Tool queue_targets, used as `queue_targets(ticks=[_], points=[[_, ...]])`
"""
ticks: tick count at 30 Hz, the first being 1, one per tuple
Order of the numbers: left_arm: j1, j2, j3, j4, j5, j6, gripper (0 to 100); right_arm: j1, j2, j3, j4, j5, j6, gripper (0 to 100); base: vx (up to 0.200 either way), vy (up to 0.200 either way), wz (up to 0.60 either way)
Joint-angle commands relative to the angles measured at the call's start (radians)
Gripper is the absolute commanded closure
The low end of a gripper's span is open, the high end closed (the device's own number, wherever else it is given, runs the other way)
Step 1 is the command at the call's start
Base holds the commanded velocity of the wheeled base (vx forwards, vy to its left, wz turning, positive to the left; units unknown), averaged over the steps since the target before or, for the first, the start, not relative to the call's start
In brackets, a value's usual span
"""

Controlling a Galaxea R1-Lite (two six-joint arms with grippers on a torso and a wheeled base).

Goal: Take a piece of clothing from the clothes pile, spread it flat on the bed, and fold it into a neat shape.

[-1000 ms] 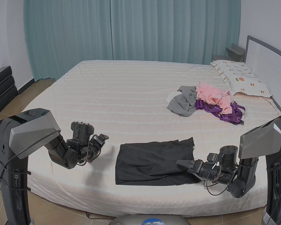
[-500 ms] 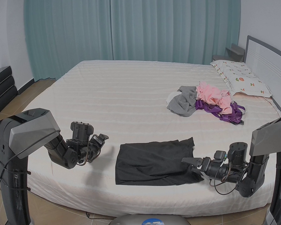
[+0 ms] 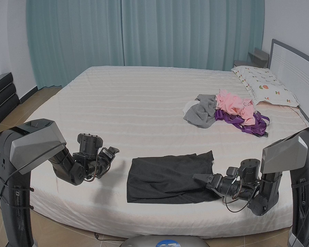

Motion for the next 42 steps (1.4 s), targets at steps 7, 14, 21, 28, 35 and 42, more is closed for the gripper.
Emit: queue_targets(ticks=[7, 14, 21, 28, 35, 42], points=[[0.000, 0.004, -0.002, -0.002, 0.000, 0.002, 0, 0.004, -0.035, -0.004, -0.015, 0.001, 0.025, 0, 0.000, 0.000, 0.00], [0.000, 0.004, 0.001, -0.020, 0.000, 0.000, 0, 0.007, -0.128, 0.022, -0.016, 0.001, 0.078, 0, 0.000, 0.000, 0.00], [0.000, 0.004, 0.001, -0.020, 0.000, 0.000, 0, 0.014, -0.217, 0.046, -0.013, 0.001, 0.078, 0, 0.000, 0.000, 0.00], [0.002, 0.004, 0.001, -0.020, 0.000, 0.000, 0, 0.004, -0.323, 0.068, -0.012, -0.002, 0.071, 0, 0.000, 0.000, 0.00], [0.005, 0.004, 0.001, -0.020, 0.000, 0.000, 0, 0.001, -0.443, 0.088, -0.010, -0.002, 0.070, 0, 0.000, 0.000, 0.00], [0.006, 0.004, 0.000, -0.020, 0.000, 0.000, 0, -0.008, -0.426, 0.155, -0.010, -0.005, 0.050, 0, 0.000, 0.000, 0.00]])
